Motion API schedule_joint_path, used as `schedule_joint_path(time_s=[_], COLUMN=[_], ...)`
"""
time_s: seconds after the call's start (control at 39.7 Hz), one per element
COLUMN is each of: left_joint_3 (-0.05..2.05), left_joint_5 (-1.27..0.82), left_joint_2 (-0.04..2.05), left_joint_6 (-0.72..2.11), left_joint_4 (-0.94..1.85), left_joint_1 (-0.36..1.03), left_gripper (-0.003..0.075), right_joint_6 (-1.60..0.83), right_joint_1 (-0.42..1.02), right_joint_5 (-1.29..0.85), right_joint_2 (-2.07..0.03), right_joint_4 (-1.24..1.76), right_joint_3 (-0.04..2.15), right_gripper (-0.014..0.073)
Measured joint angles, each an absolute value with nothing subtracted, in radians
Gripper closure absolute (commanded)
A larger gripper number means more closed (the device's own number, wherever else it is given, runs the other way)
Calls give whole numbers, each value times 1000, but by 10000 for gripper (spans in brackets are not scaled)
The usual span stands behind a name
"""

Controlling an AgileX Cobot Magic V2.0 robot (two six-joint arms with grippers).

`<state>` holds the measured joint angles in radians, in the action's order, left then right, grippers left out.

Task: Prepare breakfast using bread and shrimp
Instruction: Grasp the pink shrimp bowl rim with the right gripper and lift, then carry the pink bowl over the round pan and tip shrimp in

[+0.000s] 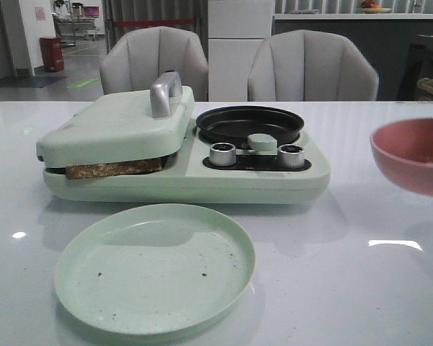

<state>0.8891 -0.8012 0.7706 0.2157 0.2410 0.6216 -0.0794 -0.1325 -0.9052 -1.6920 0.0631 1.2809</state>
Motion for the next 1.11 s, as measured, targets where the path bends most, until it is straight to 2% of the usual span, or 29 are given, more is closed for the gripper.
schedule_joint_path(time_s=[0.23, 0.4, 0.58, 0.81, 1.11], left_joint_3=[889, 889, 889, 889, 889], left_joint_5=[-801, -801, -801, -801, -801], left_joint_2=[771, 771, 771, 771, 771], left_joint_6=[216, 216, 216, 216, 216], left_joint_4=[241, 241, 241, 241, 241], left_joint_1=[622, 622, 622, 622, 622], left_gripper=[619, 619, 619, 619, 619], right_joint_6=[-79, -26, 105, 297, 468], right_joint_1=[-2, 162, 328, 502, 643], right_joint_5=[-957, -962, -947, -923, -936], right_joint_2=[-1665, -1665, -1696, -1795, -1996], right_joint_4=[15, -145, -465, -918, -1448], right_joint_3=[1532, 1695, 1798, 1810, 1810], right_gripper=[545, 545, 545, 545, 545])
